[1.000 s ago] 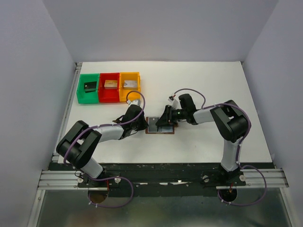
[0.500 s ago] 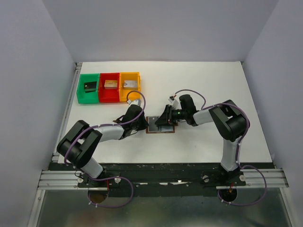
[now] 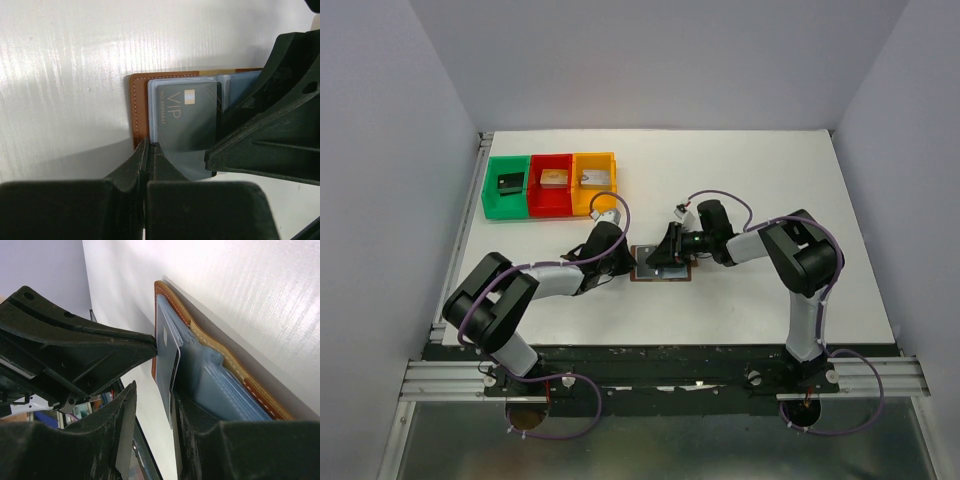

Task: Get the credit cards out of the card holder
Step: Remove the credit card from the card holder.

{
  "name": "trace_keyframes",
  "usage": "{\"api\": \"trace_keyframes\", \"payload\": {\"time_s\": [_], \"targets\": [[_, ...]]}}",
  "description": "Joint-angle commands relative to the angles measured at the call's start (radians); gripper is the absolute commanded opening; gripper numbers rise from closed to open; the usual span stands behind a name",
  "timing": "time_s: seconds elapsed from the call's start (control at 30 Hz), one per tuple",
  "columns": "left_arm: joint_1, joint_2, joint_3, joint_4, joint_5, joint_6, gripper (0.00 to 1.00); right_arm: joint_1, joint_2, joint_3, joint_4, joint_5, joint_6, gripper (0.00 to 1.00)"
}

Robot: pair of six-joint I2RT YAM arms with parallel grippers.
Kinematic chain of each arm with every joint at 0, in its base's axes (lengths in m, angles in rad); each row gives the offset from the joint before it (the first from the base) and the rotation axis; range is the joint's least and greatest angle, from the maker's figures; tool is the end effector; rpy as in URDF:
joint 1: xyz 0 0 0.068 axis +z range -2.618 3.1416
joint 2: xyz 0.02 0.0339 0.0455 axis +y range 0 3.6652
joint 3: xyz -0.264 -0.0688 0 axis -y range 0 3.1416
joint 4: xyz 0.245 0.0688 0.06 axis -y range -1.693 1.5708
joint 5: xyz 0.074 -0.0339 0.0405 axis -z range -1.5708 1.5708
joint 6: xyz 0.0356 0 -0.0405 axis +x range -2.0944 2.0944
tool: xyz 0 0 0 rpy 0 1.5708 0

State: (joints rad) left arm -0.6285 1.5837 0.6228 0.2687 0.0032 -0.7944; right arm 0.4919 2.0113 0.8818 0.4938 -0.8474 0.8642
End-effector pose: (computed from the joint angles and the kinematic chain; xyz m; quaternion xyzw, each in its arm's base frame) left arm 0.2404 -0.1749 0.1411 -0.0743 0.9020 -0.2788 0.3212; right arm 0.3135 0.1983 0.0985 -0.0315 0.8340 0.5435 0.0897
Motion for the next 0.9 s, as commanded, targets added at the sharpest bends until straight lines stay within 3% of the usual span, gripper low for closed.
{"api": "trace_keyframes", "payload": {"time_s": [0.0,0.2,0.33,0.43,0.6,0.87], "targets": [[-0.027,0.033,-0.009,-0.029,0.066,-0.005,0.0,0.016,0.035,0.028,0.006,-0.028,-0.007,0.41],[-0.028,0.007,-0.014,-0.051,0.047,-0.006,0.2,0.016,0.027,0.019,-0.009,-0.019,-0.017,0.41],[-0.03,-0.017,-0.02,-0.065,0.024,-0.008,0.24,0.017,0.014,0.014,-0.015,-0.013,-0.021,0.41],[-0.028,-0.024,-0.023,-0.071,0.015,-0.008,0.23,0.016,0.001,0.008,-0.021,-0.005,-0.022,0.4],[-0.028,-0.016,-0.021,-0.079,0.014,-0.006,0.11,0.016,-0.02,0.002,-0.034,-0.004,-0.03,0.4],[-0.028,-0.007,-0.011,-0.108,0.004,0.001,0.02,0.014,-0.057,-0.017,-0.064,0.008,-0.051,0.4]]}}
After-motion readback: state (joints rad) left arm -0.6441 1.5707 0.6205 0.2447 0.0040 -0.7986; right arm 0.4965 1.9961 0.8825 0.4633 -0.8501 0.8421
